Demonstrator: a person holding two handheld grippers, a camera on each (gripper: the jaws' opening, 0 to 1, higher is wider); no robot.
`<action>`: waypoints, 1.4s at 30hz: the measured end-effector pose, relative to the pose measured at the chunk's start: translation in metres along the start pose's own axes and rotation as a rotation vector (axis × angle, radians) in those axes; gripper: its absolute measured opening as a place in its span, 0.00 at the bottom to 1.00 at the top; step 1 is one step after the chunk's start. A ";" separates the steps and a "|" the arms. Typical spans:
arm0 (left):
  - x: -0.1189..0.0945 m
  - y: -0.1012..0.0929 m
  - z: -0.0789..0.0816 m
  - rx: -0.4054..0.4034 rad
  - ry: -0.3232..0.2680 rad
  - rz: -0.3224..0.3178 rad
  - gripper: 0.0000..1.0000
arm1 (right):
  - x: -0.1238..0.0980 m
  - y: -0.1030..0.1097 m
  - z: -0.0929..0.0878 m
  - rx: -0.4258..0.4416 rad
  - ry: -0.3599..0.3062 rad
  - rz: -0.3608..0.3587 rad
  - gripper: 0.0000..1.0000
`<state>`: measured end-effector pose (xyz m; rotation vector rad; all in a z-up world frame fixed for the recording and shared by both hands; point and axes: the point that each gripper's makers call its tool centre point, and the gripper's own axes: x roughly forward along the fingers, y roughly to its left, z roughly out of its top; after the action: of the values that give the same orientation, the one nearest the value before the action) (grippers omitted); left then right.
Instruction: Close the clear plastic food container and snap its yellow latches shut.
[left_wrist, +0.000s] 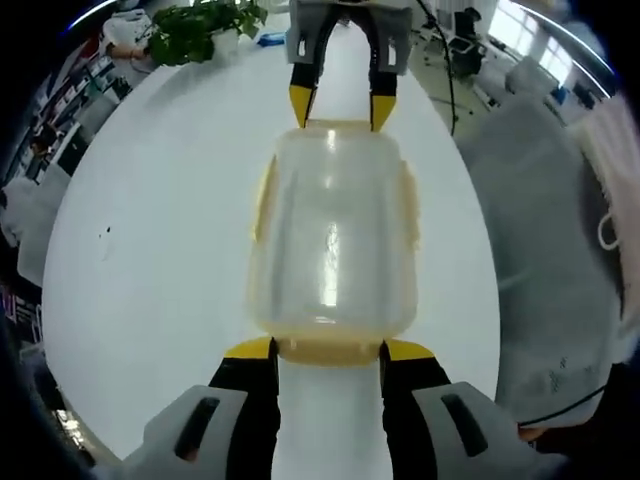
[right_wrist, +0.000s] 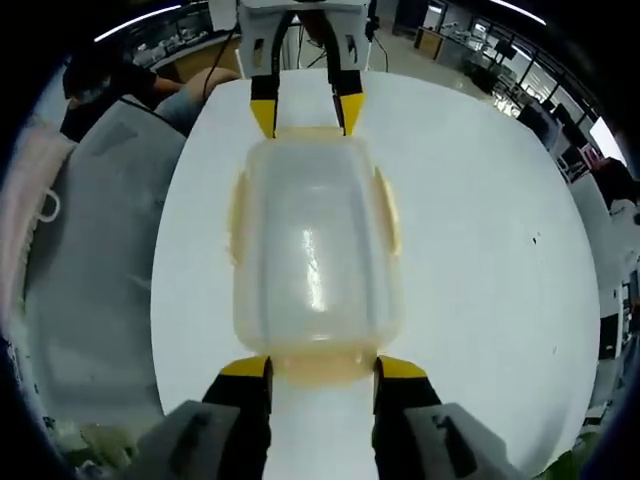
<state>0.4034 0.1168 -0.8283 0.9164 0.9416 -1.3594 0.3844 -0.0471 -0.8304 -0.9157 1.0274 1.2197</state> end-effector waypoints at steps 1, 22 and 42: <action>0.000 0.000 0.000 0.000 -0.002 -0.002 0.37 | 0.000 0.000 0.000 -0.004 0.000 -0.001 0.37; -0.002 0.006 -0.015 -0.083 -0.025 0.048 0.48 | -0.002 0.001 -0.011 0.155 -0.053 -0.009 0.34; -0.019 0.013 0.012 -0.626 -0.362 0.136 0.37 | -0.015 -0.006 0.015 0.550 -0.259 0.025 0.34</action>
<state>0.4167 0.1127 -0.8066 0.2405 0.9203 -0.9751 0.3916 -0.0380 -0.8116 -0.3097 1.0867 0.9686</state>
